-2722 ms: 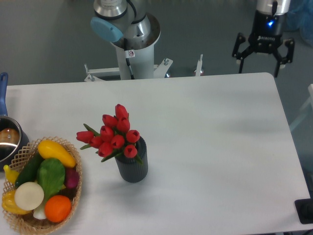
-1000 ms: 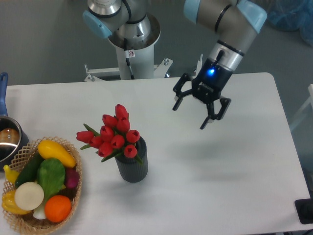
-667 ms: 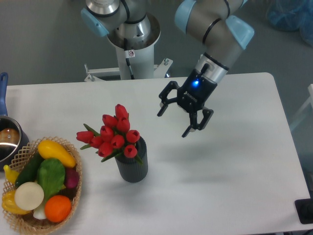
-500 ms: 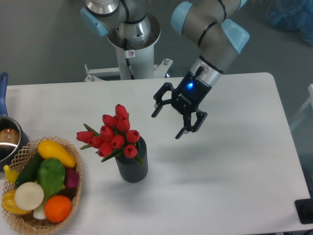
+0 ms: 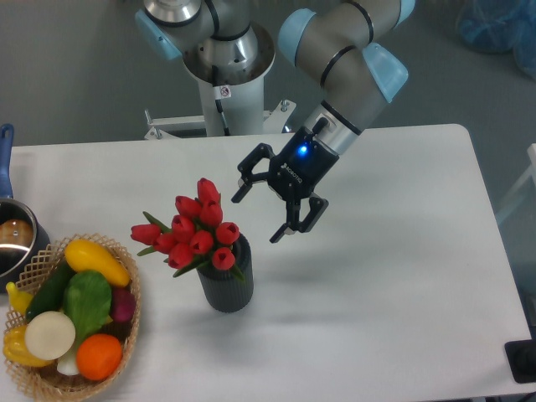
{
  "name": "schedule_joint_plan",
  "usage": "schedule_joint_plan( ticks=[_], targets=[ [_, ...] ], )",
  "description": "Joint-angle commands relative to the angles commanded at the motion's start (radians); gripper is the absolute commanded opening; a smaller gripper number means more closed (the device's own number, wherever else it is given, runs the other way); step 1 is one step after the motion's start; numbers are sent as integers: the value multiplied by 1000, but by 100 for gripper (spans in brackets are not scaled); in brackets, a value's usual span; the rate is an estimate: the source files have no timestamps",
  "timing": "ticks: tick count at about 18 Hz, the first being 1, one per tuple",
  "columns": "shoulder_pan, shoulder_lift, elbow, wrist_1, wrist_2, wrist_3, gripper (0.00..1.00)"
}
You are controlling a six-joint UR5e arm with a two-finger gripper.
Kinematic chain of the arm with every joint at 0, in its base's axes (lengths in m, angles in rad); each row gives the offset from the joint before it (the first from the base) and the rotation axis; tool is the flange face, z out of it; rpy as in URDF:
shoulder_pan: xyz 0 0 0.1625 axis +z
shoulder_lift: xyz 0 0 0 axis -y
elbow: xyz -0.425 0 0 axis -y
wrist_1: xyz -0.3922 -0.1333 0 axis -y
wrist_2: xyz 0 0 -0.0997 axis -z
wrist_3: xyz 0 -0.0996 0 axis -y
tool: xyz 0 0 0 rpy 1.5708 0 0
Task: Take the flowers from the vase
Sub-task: 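Move the open gripper toward the red tulips in the black vase, then lower the gripper around the tulip stems and close it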
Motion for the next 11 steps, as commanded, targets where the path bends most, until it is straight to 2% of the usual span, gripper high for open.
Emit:
schedule_joint_plan(
  ticks=[4,6,11],
  targets=[
    [-9,2,0,3,-32,2,100],
    [-11,-2,2,24,-57,3,100],
    [-29,-17,5,41,-57,3,100]
  ],
)
